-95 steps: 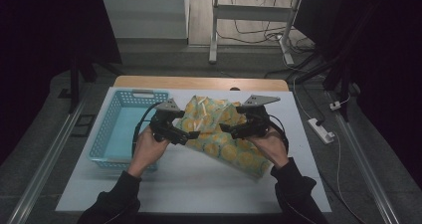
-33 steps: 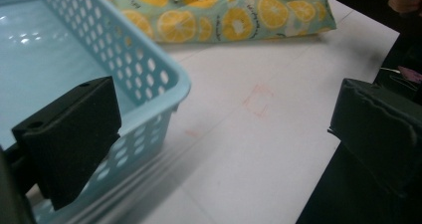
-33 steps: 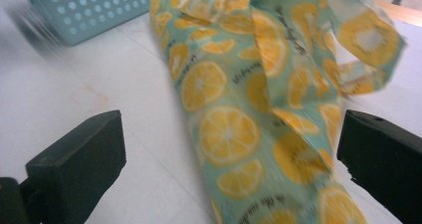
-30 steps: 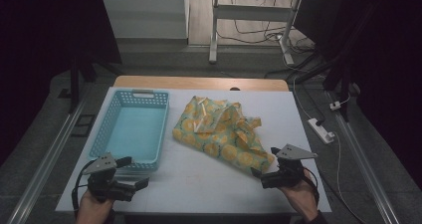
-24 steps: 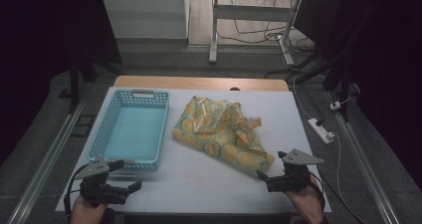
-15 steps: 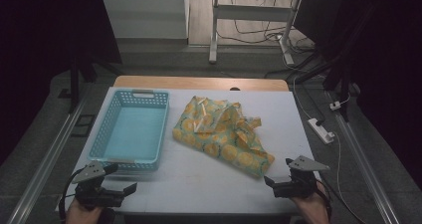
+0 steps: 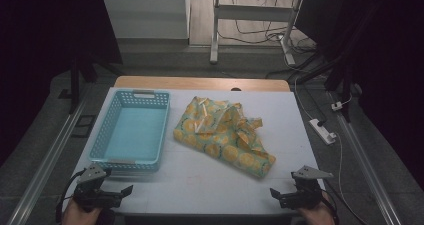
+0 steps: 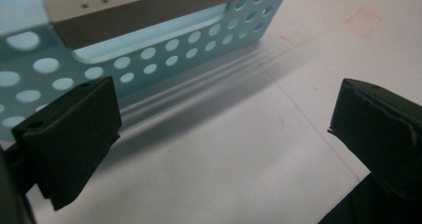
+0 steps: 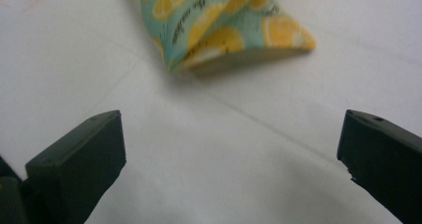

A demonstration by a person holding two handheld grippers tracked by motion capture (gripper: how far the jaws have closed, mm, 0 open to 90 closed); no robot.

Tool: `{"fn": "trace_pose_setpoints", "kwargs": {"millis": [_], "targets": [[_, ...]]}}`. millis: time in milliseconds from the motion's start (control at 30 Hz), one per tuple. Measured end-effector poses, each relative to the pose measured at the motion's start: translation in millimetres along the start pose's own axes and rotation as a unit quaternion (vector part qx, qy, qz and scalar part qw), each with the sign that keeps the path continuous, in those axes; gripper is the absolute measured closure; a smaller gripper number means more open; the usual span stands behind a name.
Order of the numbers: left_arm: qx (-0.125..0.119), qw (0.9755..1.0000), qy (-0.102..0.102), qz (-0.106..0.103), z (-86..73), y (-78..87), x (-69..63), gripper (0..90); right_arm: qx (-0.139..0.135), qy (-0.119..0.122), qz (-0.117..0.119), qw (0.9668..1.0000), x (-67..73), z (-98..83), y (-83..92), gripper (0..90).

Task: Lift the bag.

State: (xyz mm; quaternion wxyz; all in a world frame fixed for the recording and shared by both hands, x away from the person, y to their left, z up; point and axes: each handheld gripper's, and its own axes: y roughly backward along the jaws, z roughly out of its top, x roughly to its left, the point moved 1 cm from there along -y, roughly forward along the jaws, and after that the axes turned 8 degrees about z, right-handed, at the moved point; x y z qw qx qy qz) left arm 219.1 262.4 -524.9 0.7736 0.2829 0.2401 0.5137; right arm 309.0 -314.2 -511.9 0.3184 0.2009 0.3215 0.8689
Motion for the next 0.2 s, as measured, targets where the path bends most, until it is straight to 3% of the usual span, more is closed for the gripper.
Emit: {"fn": "trace_pose_setpoints", "kwargs": {"millis": [200], "targets": [[0.012,0.9999,0.005,-0.004,1.5,-3.0,0.5,0.0,-0.002,-0.004,-0.003,1.0000,-1.2,-0.9,0.9,0.0]]}}
